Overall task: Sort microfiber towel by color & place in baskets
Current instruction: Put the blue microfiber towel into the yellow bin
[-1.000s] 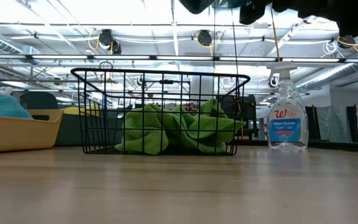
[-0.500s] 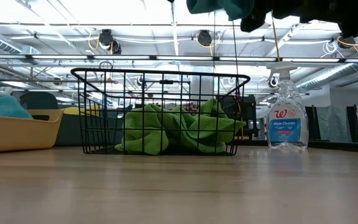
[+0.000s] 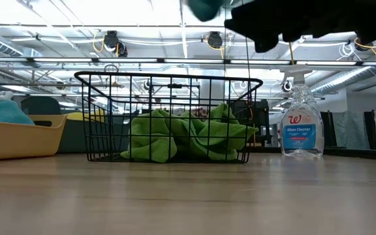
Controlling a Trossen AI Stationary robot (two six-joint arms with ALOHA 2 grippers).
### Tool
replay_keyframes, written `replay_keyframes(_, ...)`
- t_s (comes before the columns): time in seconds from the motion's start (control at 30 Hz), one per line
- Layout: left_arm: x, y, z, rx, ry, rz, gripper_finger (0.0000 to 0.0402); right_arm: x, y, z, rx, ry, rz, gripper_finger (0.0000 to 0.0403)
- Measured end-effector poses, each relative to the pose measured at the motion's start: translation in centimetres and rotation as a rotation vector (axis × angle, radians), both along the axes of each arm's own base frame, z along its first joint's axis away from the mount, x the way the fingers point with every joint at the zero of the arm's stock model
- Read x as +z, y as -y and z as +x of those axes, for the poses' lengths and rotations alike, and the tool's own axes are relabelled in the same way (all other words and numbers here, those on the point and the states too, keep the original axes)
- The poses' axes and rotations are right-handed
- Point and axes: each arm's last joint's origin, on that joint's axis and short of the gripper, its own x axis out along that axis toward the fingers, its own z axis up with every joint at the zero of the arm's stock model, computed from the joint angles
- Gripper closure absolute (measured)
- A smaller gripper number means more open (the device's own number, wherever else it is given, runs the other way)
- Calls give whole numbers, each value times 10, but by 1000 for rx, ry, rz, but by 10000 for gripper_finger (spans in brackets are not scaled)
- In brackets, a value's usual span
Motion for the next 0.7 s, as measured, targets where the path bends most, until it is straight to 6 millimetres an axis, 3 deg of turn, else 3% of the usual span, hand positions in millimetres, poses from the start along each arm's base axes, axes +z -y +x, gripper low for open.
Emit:
replay_keyframes(0.2, 1, 2, -48, 156, -197, -48, 353, -1, 3, -6, -38, -92, -29, 228)
replay_keyframes(0.47, -14, 3, -123, 567, -530, -151, 353, 7, 4, -13, -19, -96, -38, 232)
replay_keyframes(0.7, -16, 17, -155, 698, -557, -175, 353, 6, 4, -13, -13, -109, -73, 234)
